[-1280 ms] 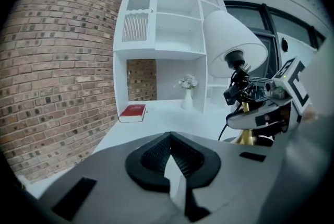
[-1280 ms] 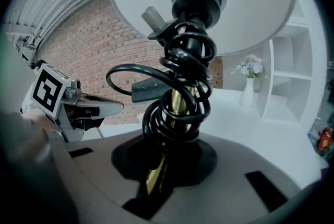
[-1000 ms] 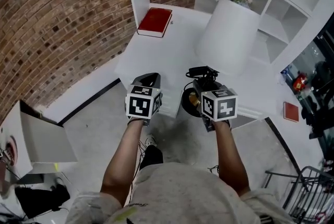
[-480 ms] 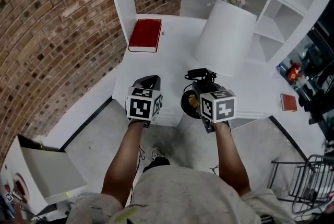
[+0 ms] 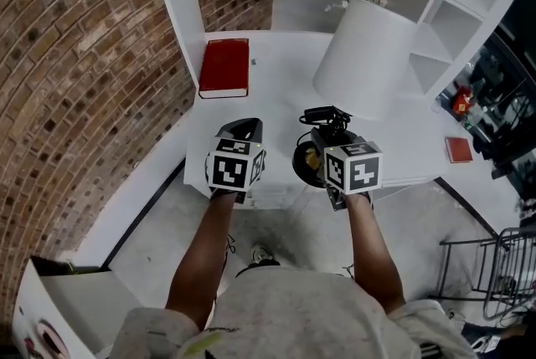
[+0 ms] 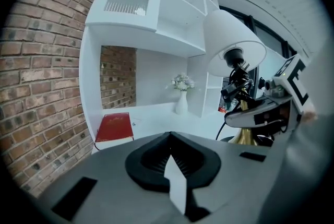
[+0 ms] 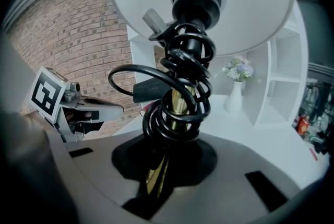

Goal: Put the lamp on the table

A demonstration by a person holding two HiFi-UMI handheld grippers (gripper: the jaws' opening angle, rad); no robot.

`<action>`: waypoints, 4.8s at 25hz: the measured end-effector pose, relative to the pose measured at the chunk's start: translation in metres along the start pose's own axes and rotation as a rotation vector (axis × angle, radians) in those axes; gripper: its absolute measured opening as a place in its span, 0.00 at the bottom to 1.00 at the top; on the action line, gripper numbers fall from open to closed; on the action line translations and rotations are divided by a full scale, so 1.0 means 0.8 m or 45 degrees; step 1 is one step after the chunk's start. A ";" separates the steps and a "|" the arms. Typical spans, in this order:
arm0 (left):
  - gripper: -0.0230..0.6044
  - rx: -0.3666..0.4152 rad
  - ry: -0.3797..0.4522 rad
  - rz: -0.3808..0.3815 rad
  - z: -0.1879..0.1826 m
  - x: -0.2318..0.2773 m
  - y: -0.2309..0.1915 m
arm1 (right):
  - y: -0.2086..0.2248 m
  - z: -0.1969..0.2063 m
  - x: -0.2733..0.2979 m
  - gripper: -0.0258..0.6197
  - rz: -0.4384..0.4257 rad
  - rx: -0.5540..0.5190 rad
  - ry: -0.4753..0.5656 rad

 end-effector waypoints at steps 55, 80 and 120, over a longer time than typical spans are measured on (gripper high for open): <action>0.03 -0.134 0.066 -0.329 0.004 -0.034 -0.212 | -0.127 -0.048 0.183 0.14 -0.317 -0.223 -0.052; 0.03 -0.240 -0.066 -0.833 0.049 -0.064 -0.211 | -0.154 -0.059 0.262 0.14 -0.849 -0.403 -0.045; 0.03 -0.359 -0.216 -1.073 0.123 -0.048 -0.159 | -0.195 0.001 0.350 0.14 -1.201 -0.517 0.064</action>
Point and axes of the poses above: the fingertips, and each gripper's own axes: x forward along the fingers, y to its right, z out of its underside, the point moved 2 cm from there along -x, backward along the fingers, and after that the axes turned 10 degrees about y, right-handed, at the moved point
